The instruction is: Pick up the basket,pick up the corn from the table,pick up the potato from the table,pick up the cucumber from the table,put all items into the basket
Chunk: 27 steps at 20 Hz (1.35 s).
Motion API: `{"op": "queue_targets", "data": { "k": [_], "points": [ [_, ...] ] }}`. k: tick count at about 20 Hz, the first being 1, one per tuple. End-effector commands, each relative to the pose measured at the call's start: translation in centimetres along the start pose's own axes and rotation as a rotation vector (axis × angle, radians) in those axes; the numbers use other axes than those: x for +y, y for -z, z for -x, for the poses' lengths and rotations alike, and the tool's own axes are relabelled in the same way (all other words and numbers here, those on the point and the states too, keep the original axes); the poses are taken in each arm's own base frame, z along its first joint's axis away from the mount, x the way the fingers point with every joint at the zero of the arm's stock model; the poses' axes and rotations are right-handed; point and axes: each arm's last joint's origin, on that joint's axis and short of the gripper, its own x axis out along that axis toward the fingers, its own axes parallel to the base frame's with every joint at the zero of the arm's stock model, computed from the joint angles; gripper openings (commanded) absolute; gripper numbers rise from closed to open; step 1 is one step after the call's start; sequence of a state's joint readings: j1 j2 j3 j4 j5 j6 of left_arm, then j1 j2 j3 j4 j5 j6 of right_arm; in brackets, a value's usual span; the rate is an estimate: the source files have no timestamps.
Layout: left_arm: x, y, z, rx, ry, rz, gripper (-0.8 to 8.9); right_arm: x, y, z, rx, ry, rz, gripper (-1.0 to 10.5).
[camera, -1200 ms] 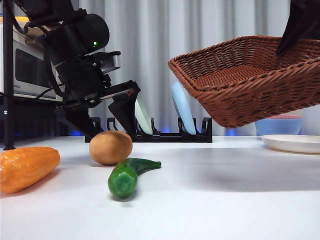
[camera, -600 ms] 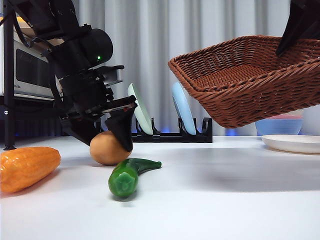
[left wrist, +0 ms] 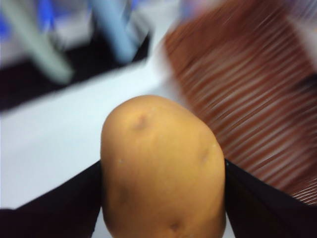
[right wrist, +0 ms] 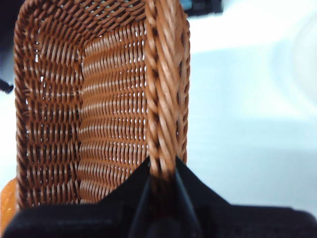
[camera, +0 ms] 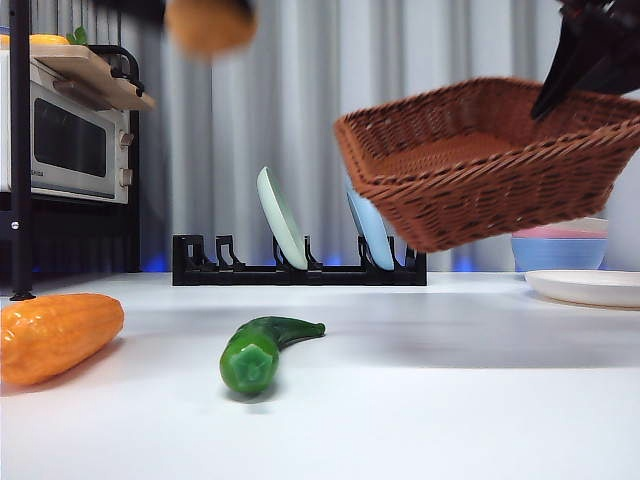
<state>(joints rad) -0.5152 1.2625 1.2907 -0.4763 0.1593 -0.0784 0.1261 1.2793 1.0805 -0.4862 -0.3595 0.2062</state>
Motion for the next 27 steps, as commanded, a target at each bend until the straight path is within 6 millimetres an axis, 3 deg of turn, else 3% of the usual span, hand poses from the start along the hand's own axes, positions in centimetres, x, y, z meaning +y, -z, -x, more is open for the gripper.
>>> {"op": "queue_targets", "data": {
  "k": [1, 7, 11, 13, 16, 21, 23, 25, 27],
  "points": [
    [-2.7, 0.0, -0.2, -0.030, 0.091, 0.013, -0.08, 0.6, -0.3, -0.9, -0.009, -0.064, -0.033, -0.2],
    [-8.3, 2.9, -5.4, 0.103, 0.039, -0.090, -0.08, 2.2, -0.1, -2.0, 0.014, -0.153, -0.029, -0.2],
    [-9.6, 5.9, -9.4, 0.262, 0.045, -0.143, -0.03, 2.2, -0.1, -2.0, 0.015, -0.155, -0.032, -0.2],
    [-9.7, 6.8, -10.2, 0.320, 0.043, -0.174, 0.43, 2.2, -0.1, -2.0, 0.017, -0.156, -0.032, -0.2],
    [-9.9, 6.8, -10.2, 0.310, 0.049, -0.172, 5.40, 2.2, -0.1, -2.0, 0.017, -0.156, -0.032, -0.2],
    [-9.7, 6.5, -10.2, 0.295, 0.043, -0.167, 5.63, 2.2, -0.1, -2.0, 0.019, -0.156, -0.035, -0.2],
    [-9.7, 5.9, -9.3, 0.264, 0.048, -0.163, 5.62, 2.2, -0.1, -2.0, 0.021, -0.156, -0.038, -0.2],
    [-9.6, 4.3, -6.9, 0.243, 0.054, -0.164, 5.62, 2.2, -0.1, -2.0, 0.021, -0.156, -0.037, -0.2],
    [-9.5, 2.3, -2.9, 0.239, 0.056, -0.165, 5.62, 2.1, -0.1, -2.0, 0.020, -0.155, -0.037, -0.2]
  ]
}}
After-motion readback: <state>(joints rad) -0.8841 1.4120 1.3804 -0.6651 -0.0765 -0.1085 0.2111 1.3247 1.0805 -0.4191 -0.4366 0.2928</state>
